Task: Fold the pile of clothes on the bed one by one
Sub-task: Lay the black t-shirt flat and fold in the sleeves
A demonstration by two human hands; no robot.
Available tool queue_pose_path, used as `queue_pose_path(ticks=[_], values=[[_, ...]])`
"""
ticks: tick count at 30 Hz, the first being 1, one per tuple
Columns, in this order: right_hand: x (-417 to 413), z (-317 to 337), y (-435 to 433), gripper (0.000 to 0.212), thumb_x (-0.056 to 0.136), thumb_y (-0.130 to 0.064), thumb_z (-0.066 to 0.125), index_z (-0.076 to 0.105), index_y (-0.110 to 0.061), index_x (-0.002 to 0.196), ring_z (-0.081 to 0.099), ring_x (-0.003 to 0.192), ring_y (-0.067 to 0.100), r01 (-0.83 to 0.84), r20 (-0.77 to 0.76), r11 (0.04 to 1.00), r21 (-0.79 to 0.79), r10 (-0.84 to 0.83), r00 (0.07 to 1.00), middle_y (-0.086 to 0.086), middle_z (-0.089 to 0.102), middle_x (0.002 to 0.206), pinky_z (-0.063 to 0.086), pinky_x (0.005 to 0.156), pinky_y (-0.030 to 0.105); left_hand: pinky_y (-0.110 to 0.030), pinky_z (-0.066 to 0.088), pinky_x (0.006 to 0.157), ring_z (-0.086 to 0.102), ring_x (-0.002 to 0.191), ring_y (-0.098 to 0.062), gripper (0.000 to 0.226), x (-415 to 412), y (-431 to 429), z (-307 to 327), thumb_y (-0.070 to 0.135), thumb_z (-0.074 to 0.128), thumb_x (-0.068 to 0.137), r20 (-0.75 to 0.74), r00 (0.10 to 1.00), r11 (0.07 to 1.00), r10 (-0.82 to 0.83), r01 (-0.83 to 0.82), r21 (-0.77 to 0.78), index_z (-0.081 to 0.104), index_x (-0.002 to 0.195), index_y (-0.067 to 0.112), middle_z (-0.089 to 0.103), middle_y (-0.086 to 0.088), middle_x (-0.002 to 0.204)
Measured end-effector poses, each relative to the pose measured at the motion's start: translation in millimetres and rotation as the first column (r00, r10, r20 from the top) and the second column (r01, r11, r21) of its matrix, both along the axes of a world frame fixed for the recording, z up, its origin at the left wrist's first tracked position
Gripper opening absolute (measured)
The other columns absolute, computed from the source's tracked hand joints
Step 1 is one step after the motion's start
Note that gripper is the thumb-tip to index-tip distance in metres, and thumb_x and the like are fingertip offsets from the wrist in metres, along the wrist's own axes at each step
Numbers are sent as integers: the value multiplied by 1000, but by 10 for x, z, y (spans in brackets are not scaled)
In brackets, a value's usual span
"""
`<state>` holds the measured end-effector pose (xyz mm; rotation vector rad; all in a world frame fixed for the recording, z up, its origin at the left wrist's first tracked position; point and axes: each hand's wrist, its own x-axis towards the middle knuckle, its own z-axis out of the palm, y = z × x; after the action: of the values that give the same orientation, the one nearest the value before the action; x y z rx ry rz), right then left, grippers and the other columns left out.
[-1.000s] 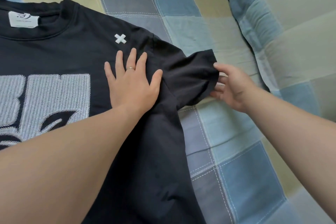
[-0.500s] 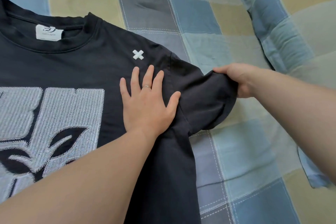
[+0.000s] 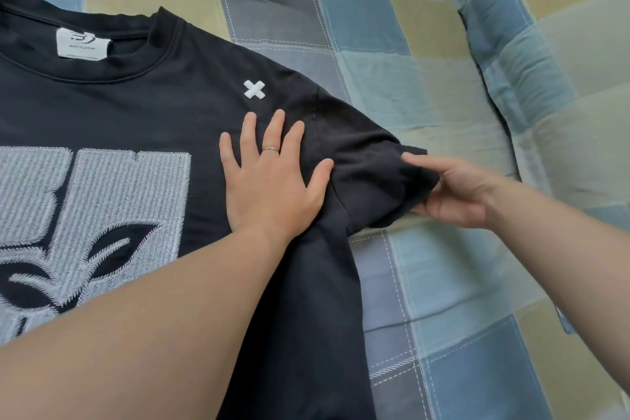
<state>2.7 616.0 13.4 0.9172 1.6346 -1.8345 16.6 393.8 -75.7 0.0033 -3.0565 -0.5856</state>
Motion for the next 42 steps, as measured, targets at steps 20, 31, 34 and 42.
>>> queue_pose_path(ticks=[20, 31, 34, 42], values=[[609, -231, -65, 12, 101, -17, 58, 62, -17, 89, 55, 59, 14, 121, -263, 919, 375, -20, 964, -2, 57, 63, 52, 59, 23, -56, -3, 123, -1, 155, -29, 72, 10, -21, 9, 71, 21, 95, 9, 1000, 1000, -17, 17, 1, 28, 156, 34, 15, 5, 168], [716, -268, -83, 6, 84, -4, 74, 70, -4, 89, 59, 65, 17, -225, -49, 683, 695, 358, 933, 7, 67, 76, 49, 62, 30, -56, -3, 123, -1, 155, -28, 72, 6, -21, 15, 72, 21, 95, 12, 1000, 1000, -23, 22, 8, 30, 155, 34, 16, 5, 168], [666, -178, 169, 13, 87, -8, 72, 75, -10, 99, 67, 86, 19, -219, -15, 431, 875, 477, 879, 5, 75, 91, 52, 84, 39, -56, -3, 123, -1, 155, -28, 72, 7, -21, 21, 72, 21, 94, 12, 1000, 1000, -26, 26, 17, 31, 155, 35, 17, 6, 168], [790, -136, -56, 6, 95, -24, 67, 64, -21, 90, 50, 67, 10, -102, -95, 807, 582, 192, 977, -3, 60, 78, 37, 61, 24, -56, -3, 123, -1, 155, -29, 73, 19, -39, 28, 74, 23, 93, 15, 999, 998, -49, 48, 47, 32, 154, 37, 18, 6, 167]])
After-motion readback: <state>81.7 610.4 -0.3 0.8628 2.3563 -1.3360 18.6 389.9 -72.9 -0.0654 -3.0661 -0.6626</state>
